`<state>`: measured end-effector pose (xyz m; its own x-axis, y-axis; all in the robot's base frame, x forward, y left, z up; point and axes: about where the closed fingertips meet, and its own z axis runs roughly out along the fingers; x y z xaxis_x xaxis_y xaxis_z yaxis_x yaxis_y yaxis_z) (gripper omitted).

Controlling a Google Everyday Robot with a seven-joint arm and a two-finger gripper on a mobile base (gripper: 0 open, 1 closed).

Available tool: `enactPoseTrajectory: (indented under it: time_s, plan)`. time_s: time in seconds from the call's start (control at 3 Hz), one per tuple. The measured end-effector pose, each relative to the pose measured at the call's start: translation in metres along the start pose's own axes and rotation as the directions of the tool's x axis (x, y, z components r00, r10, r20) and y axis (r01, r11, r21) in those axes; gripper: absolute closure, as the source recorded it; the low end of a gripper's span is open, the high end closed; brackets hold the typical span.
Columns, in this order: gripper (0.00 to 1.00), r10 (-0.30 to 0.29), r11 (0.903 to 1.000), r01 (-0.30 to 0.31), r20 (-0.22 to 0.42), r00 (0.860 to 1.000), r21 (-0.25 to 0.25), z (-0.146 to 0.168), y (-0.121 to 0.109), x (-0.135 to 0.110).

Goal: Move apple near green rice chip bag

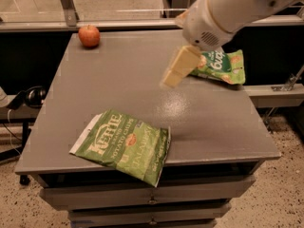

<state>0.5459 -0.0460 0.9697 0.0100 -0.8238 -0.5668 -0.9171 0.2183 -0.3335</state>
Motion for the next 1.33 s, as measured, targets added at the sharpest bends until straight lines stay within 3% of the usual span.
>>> enactPoseTrajectory:
  time_s: [0.33,1.0,1.33]
  plan:
    - [0.00,0.001,0.9999,0.002,0.169,0.986,-0.016,0.048,0.000,-0.064]
    - [0.00,0.018,0.9997,-0.020,0.162,0.987,0.011,0.052,-0.002,-0.065]
    - [0.00,0.061,0.9973,-0.068,0.202,0.978,0.028,0.089,-0.010,-0.073]
